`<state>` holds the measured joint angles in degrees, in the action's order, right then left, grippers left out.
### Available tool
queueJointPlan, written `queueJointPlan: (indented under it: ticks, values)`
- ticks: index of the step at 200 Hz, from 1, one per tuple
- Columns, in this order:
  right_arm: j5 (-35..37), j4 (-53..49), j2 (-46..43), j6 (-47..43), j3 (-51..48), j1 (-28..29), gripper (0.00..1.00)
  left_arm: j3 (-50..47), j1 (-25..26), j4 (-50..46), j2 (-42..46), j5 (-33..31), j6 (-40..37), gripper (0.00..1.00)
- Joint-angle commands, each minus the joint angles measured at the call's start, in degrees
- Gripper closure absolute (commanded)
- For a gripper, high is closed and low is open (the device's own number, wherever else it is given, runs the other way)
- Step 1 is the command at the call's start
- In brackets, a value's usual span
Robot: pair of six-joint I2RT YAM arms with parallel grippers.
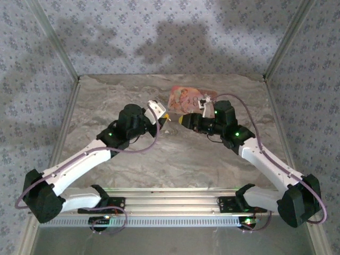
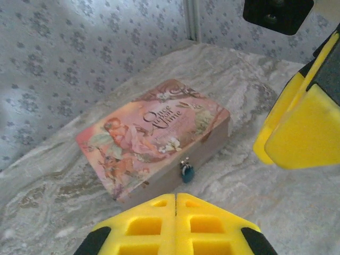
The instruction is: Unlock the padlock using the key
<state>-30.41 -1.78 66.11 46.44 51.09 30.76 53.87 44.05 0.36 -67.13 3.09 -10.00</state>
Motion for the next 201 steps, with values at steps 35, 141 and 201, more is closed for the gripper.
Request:
queueJointPlan:
  ticks: [35,141,201]
  values:
    - [0.00,6.62,3.21,3.67,3.55,3.14,0.62,-1.20,1.22,7.37,2.67,-4.48,3.16,1.00]
    - [-0.89,7.25,6.95,3.67,7.26,4.16,0.65,-1.22,1.37,6.58,3.50,-2.17,4.99,1.00]
    - [-3.02,8.73,8.13,3.82,7.93,4.65,0.69,-1.04,1.32,6.33,3.43,-1.16,5.46,1.00]
